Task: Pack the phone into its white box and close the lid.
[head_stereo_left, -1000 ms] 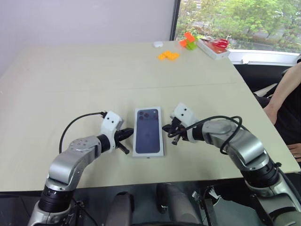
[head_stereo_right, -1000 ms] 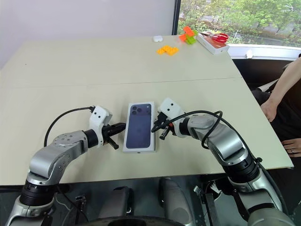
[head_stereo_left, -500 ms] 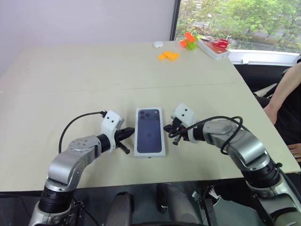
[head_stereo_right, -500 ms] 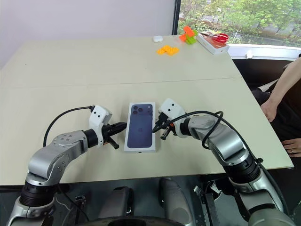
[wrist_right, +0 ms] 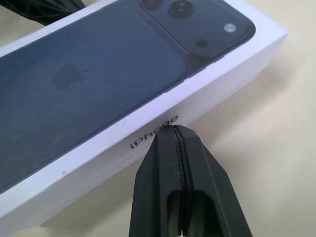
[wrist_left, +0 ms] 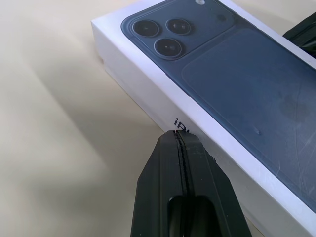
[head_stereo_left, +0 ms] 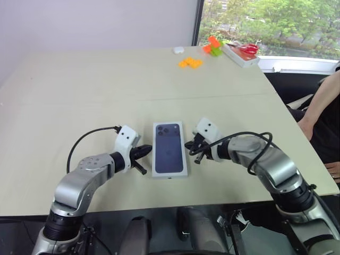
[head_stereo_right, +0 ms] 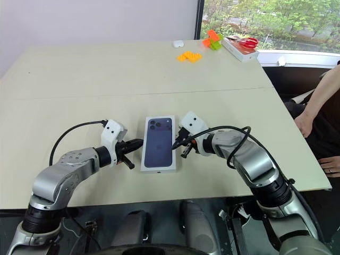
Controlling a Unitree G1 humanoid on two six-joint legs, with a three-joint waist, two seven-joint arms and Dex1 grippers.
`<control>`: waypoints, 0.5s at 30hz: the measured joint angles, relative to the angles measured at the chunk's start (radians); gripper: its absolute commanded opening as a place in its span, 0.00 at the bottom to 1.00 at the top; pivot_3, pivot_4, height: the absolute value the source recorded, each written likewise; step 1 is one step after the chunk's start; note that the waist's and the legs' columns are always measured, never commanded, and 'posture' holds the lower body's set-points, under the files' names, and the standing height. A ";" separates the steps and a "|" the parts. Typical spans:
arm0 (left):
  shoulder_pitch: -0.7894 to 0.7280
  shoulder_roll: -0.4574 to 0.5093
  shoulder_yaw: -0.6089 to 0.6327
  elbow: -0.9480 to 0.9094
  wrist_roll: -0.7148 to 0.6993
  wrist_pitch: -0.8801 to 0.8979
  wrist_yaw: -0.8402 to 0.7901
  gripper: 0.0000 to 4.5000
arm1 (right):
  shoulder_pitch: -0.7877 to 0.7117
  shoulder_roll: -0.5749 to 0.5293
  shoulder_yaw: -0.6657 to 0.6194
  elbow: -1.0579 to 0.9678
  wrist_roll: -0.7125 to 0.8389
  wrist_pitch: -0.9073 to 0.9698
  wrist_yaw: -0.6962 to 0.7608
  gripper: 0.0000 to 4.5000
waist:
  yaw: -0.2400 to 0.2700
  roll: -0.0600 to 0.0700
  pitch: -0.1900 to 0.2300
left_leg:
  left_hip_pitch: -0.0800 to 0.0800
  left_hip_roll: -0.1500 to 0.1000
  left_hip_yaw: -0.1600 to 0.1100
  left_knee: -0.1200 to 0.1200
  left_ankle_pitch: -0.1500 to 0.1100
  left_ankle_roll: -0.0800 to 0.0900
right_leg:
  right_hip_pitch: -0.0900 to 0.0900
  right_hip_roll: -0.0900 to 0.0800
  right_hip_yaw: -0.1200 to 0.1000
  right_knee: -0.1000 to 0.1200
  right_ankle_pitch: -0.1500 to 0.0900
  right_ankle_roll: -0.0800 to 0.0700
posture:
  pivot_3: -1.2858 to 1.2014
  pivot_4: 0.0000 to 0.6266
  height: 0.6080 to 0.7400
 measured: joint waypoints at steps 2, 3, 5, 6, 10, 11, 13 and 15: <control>0.000 -0.005 -0.001 0.000 0.001 0.000 0.003 0.01 | 0.002 0.003 0.000 0.001 -0.005 0.000 -0.002 0.00 | 0.000 0.000 0.000 | 0.000 0.000 0.000 0.000 0.000 0.000 | 0.000 0.000 0.000 0.000 0.000 0.000 | 0.52 0.24 0.94; 0.000 -0.006 -0.002 0.001 0.001 0.000 0.006 0.01 | 0.002 0.005 0.000 0.004 -0.006 0.000 -0.003 0.00 | 0.000 0.000 0.000 | 0.000 0.000 0.000 0.000 0.000 0.000 | 0.000 0.000 0.000 0.000 0.000 0.000 | 0.52 0.24 0.94; 0.000 -0.007 -0.003 0.000 0.001 0.000 0.009 0.01 | 0.003 0.008 0.000 0.012 -0.007 0.000 -0.004 0.00 | 0.000 0.000 0.000 | 0.000 0.000 0.000 0.000 0.000 0.000 | 0.000 0.000 0.000 0.000 0.000 0.000 | 0.52 0.24 0.94; 0.000 -0.008 -0.004 0.000 0.001 0.000 0.010 0.01 | 0.004 0.008 0.000 0.015 -0.007 0.000 -0.004 0.00 | 0.000 0.000 0.000 | 0.000 0.000 0.000 0.000 0.000 0.000 | 0.000 0.000 0.000 0.000 0.000 0.000 | 0.52 0.24 0.94; 0.000 -0.005 -0.008 0.000 0.001 0.000 0.010 0.01 | 0.009 0.010 0.002 0.016 -0.012 0.001 -0.005 0.00 | 0.000 0.000 0.000 | 0.000 0.000 0.000 0.000 0.000 0.000 | 0.000 0.000 0.000 0.000 0.000 0.000 | 0.52 0.24 0.94; 0.000 -0.005 -0.008 0.000 0.001 0.000 0.010 0.01 | 0.010 0.011 0.002 0.016 -0.014 0.001 -0.005 0.00 | 0.000 0.000 0.000 | 0.000 0.000 0.000 0.000 0.000 0.000 | 0.000 0.000 0.000 0.000 0.000 0.000 | 0.52 0.24 0.94; -0.001 -0.005 -0.006 0.000 0.000 0.000 0.010 0.01 | 0.010 0.011 0.002 0.016 -0.015 0.002 -0.005 0.00 | 0.000 0.000 0.000 | 0.000 0.000 0.000 0.000 0.000 0.000 | 0.000 0.000 0.000 0.000 0.000 0.000 | 0.52 0.24 0.94; -0.003 -0.005 -0.005 0.000 -0.001 0.001 0.010 0.01 | 0.010 0.011 0.002 0.016 -0.016 0.004 -0.005 0.00 | 0.000 0.000 0.000 | 0.000 0.000 0.000 0.000 0.000 0.000 | 0.000 0.000 0.000 0.000 0.000 0.000 | 0.52 0.24 0.94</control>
